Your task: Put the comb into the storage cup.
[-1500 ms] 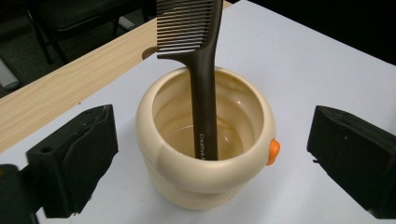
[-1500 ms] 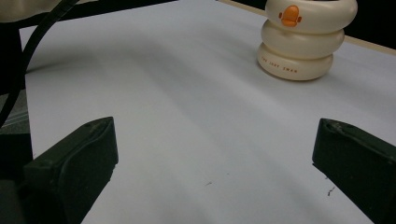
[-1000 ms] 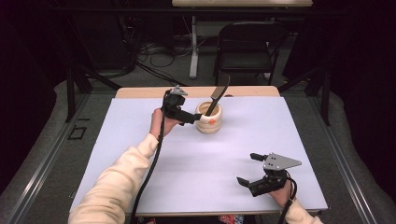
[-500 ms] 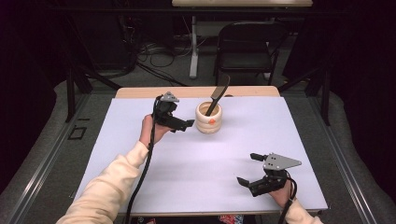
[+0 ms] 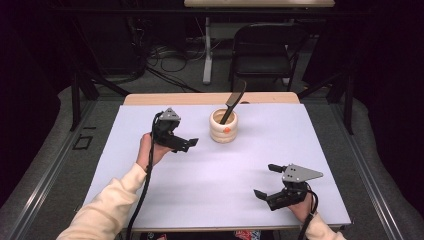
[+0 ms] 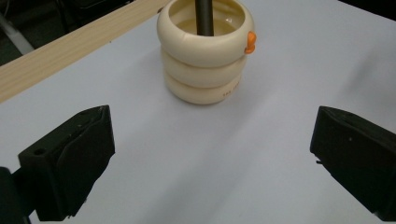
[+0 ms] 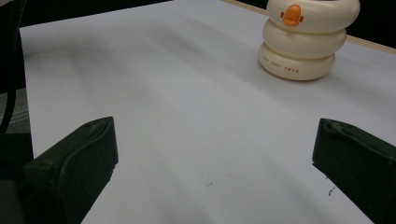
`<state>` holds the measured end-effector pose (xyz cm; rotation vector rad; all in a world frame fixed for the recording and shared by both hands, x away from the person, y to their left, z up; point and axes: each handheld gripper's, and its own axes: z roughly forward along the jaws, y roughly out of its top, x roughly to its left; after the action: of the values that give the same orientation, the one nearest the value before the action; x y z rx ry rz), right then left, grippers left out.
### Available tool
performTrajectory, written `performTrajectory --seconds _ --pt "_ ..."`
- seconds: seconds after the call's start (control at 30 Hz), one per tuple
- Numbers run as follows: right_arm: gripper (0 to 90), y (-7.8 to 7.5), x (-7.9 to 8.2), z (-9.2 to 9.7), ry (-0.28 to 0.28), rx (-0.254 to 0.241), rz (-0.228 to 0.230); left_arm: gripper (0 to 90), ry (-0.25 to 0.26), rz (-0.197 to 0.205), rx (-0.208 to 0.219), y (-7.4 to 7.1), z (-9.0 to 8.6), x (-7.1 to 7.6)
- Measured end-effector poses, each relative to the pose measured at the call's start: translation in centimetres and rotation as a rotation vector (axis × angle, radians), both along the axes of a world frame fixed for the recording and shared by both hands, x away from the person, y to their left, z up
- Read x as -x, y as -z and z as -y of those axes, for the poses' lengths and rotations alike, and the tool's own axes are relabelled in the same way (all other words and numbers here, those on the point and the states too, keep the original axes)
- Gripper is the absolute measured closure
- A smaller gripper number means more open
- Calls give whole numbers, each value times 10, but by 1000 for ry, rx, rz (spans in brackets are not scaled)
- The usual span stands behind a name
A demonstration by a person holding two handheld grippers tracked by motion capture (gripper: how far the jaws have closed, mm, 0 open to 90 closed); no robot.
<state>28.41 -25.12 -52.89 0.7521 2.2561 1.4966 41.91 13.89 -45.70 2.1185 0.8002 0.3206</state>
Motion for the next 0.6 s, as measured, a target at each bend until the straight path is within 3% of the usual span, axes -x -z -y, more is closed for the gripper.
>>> performTrajectory --seconds 0.6 --pt "0 0 0 0 4 3 -4 0 -36 -7 18 20 -24 33"
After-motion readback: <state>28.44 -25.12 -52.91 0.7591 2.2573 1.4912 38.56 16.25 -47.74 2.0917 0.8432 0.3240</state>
